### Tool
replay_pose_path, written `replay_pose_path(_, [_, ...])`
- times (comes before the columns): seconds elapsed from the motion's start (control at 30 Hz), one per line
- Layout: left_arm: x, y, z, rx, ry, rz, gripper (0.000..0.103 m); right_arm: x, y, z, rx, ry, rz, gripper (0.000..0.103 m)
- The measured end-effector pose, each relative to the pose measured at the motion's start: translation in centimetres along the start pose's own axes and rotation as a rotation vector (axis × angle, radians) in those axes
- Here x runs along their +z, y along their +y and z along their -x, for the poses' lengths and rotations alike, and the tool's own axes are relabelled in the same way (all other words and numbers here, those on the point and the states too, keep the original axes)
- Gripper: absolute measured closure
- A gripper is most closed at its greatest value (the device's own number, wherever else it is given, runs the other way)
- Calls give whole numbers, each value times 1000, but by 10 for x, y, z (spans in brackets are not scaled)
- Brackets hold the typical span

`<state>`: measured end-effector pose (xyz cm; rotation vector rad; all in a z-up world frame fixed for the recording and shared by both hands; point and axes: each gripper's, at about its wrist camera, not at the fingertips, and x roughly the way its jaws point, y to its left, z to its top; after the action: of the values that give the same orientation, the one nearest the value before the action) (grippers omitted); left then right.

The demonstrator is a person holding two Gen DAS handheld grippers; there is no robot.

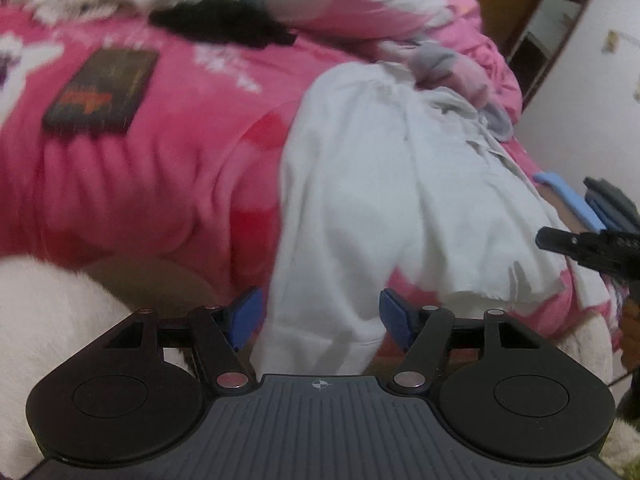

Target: Fold clothes

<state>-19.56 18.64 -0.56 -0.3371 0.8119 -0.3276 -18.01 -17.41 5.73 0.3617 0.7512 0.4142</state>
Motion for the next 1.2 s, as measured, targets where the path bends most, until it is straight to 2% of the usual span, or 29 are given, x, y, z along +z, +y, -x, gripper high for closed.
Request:
replay_pose_path(0.03, [-1, 4, -4, -6, 12, 12, 46, -1, 4, -2, 3, 6, 4, 95])
replay_pose_path(0.1, [-2, 8, -11, -26, 34, 30, 60, -5, 11, -5, 5, 14, 6, 95])
replay_pose_path(0.13, [-2, 10, -12, -42, 39, 37, 64, -6, 13, -6, 5, 17, 5, 95])
replay_pose_path(0.17, [-2, 11, -13, -58, 39, 41, 76, -8, 15, -6, 4, 19, 5, 95])
replay_pose_path(0.2, [-2, 12, -12, -74, 39, 48, 94, -10, 17, -6, 1, 21, 5, 95])
replay_pose_path(0.23, [-2, 14, -10, -94, 35, 63, 98, -11, 18, -6, -3, 24, 5, 95])
replay_pose_path(0.3, [0, 19, -1, -149, 19, 120, 101, -12, 19, -6, -13, 29, 2, 95])
replay_pose_path(0.37, [7, 29, 14, -262, -6, 229, 101, -12, 19, -5, -21, 31, -1, 95])
replay_pose_path(0.47, [30, 42, 47, -400, -103, 327, 102, -11, 21, -3, -27, 16, -2, 95])
replay_pose_path(0.57, [63, 53, 80, -463, -207, 346, 102, -12, 21, -1, -24, 4, -7, 95])
replay_pose_path(0.67, [99, 59, 105, -442, -292, 305, 102, -13, 19, 1, -24, -4, -24, 95])
replay_pose_path(0.73, [121, 63, 112, -397, -313, 267, 102, -13, 17, 3, -26, -10, -34, 95])
replay_pose_path(0.9, [170, 81, 112, -286, -292, 228, 102, -13, 11, 8, -39, -22, -63, 95])
replay_pose_path(1.2, [243, 131, 107, -183, -285, 253, 102, -9, 11, -1, -85, -5, -75, 95])
